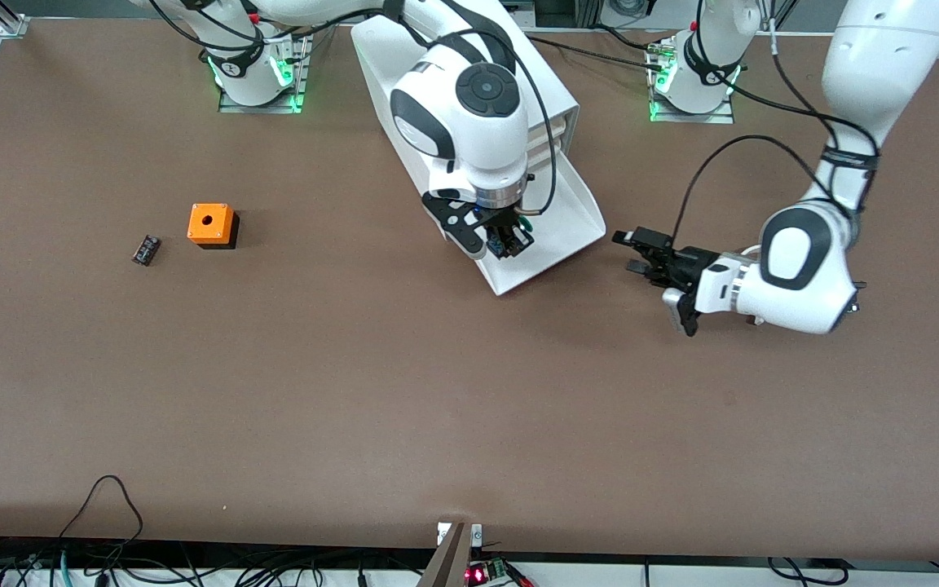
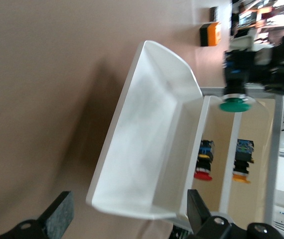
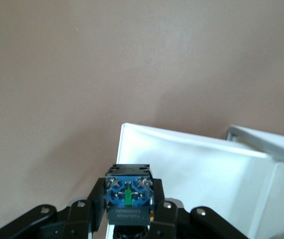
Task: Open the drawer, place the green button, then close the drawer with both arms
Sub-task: 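Move the button over the drawer while the left gripper withdraws, then lower the button into the open drawer and open the right gripper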
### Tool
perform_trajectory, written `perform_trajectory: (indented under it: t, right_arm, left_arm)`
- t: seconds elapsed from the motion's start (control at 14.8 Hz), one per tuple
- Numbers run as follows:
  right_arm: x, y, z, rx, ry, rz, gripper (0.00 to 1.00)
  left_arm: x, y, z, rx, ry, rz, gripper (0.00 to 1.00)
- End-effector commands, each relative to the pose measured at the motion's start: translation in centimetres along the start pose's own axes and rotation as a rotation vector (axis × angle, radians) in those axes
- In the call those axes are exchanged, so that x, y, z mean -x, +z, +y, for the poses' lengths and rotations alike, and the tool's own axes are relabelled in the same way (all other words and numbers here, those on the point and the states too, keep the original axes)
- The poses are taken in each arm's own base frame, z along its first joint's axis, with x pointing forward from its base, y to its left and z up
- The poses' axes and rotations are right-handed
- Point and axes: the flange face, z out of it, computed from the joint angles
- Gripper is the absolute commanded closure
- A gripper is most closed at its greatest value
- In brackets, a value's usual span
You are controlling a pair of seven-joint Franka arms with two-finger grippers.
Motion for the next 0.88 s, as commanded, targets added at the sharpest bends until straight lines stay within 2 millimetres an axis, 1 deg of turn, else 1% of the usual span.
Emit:
perform_trajectory:
  t: [0.0, 0.07, 0.14, 0.2, 0.27, 0.34, 0.47, 0.61, 0.68, 0.75, 0.81]
  right_arm:
    - [1.2, 1.7, -0.8, -0.038, 0.085, 0.002, 1.00]
    - [1.9, 2.7, -0.9, -0.052, 0.117, -0.009, 1.00]
    - [3.0, 3.8, -0.8, -0.060, 0.129, -0.018, 1.00]
    - [3.2, 4.8, -0.8, -0.061, 0.150, -0.011, 1.00]
    - [4.2, 5.6, -0.6, -0.065, 0.152, -0.008, 1.00]
    - [4.8, 6.9, -0.4, -0.066, 0.173, -0.006, 1.00]
    - [6.1, 8.7, -0.2, -0.074, 0.211, -0.016, 1.00]
    - [6.6, 9.3, 0.0, -0.071, 0.220, -0.013, 1.00]
    - [6.5, 9.4, 0.1, -0.069, 0.224, -0.011, 1.00]
    - [6.6, 9.3, 0.1, -0.070, 0.226, -0.014, 0.77]
    - [6.5, 9.3, 0.0, -0.070, 0.232, -0.014, 0.34]
  left_arm:
    - [-0.6, -5.3, 3.8, -0.123, -0.136, -0.092, 0.00]
    - [-0.6, -7.0, 5.3, -0.168, -0.187, -0.111, 0.00]
    - [-0.7, -8.4, 6.6, -0.204, -0.234, -0.118, 0.00]
    - [-0.7, -9.7, 7.7, -0.241, -0.282, -0.115, 0.00]
    - [-0.6, -10.7, 8.8, -0.275, -0.325, -0.112, 0.00]
    - [-0.6, -11.6, 10.1, -0.311, -0.376, -0.108, 0.00]
    - [-0.5, -12.8, 12.0, -0.377, -0.469, -0.104, 0.00]
    - [-0.1, -14.2, 13.6, -0.488, -0.499, -0.100, 0.00]
    - [-0.3, -14.4, 14.9, -0.546, -0.491, -0.100, 0.00]
    - [-0.3, -15.0, 15.4, -0.599, -0.493, -0.093, 0.00]
    - [-0.1, -15.9, 16.0, -0.660, -0.495, -0.081, 0.00]
